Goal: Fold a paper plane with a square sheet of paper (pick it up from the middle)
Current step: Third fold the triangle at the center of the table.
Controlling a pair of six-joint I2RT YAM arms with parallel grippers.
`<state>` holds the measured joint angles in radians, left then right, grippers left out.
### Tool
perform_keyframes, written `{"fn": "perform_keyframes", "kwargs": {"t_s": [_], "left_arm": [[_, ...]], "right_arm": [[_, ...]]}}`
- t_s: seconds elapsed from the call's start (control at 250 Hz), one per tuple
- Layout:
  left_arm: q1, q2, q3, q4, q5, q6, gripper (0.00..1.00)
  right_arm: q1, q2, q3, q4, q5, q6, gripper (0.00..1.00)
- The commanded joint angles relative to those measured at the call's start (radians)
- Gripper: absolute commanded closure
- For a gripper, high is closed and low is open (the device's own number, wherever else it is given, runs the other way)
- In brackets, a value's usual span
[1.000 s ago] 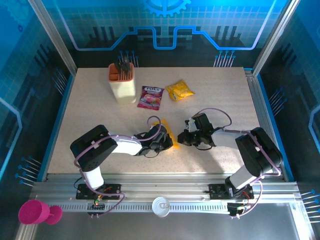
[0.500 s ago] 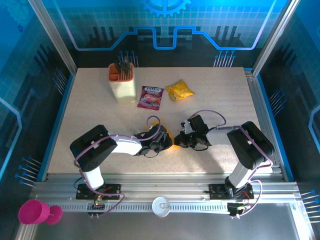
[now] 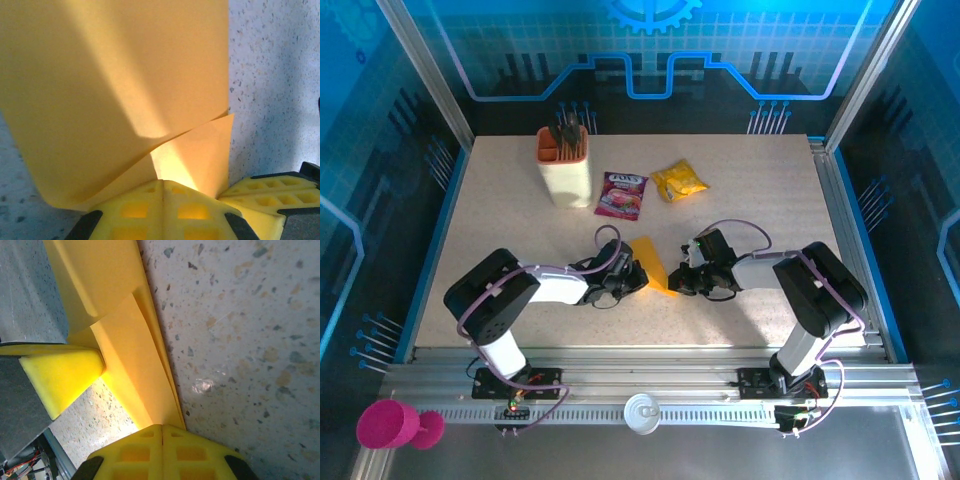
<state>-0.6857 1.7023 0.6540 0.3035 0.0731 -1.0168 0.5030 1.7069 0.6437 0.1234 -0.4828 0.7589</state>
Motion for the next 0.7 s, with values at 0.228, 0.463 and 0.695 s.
{"fn": "perform_keyframes", "kwargs": {"t_s": [0.228, 0.463, 0.695], "left_arm": [[0.138, -0.038, -0.122, -0.123, -0.078, 0.080, 1.00], [0.225, -0.085, -0.136, -0.162, -0.070, 0.121, 1.00], [0.222, -0.245, -0.112, -0.274, -0.043, 0.173, 0.99]], "right_arm": [[0.012, 0.120, -0.061, -0.100, 0.161, -0.027, 1.00], [0.007, 0.114, -0.066, -0.098, 0.157, -0.035, 1.00], [-0.025, 0.107, -0.019, -0.154, 0.123, -0.171, 1.00]]}}
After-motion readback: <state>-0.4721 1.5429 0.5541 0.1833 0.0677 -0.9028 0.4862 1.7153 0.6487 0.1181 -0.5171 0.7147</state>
